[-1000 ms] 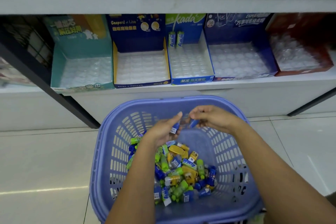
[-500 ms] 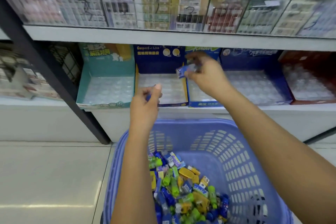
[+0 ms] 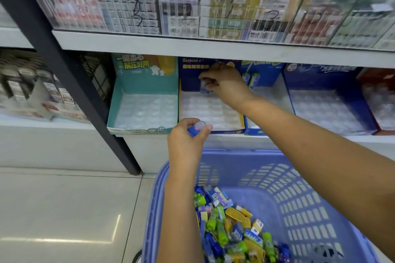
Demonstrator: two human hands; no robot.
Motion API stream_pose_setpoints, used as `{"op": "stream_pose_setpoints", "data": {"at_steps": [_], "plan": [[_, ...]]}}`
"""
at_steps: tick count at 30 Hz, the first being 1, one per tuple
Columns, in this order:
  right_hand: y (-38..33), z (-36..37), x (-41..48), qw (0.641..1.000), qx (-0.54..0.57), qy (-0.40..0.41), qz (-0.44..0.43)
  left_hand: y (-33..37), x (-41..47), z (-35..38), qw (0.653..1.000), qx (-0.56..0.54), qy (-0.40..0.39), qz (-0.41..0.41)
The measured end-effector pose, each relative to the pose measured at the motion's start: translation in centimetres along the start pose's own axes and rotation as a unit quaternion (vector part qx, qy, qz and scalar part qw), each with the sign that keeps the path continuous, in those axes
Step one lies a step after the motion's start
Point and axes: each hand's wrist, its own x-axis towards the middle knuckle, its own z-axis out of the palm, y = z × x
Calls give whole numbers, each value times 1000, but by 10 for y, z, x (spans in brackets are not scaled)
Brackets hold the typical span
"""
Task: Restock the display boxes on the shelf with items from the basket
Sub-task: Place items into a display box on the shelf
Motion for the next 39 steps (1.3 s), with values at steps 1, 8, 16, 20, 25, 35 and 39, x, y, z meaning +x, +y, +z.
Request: {"op": "stream_pose_setpoints", "data": {"at_steps": [1, 8, 16, 20, 25, 35, 39], "plan": [[4, -1, -1, 1000, -27, 0, 1, 0, 1, 0, 1000, -1, -2, 0], [33, -21, -10, 993, -85, -31, 79, -3, 1, 1, 1000, -13, 2, 10], [36, -29, 0, 994, -41, -47, 95, -3, 1, 1, 1000, -21, 6, 5], [38, -30, 0, 994, -24, -41, 102, -3, 0, 1, 1000, -27, 7, 0], [37, -33, 3, 988, -102, -64, 97, -3, 0, 1, 1000, -29, 5, -10], [42, -29, 3, 986, -40, -83, 140, -4, 3, -1, 1000, -25, -1, -9], [41, -29, 6, 984, -50, -84, 146, -4, 4, -2, 1000, -19, -10, -16]]}}
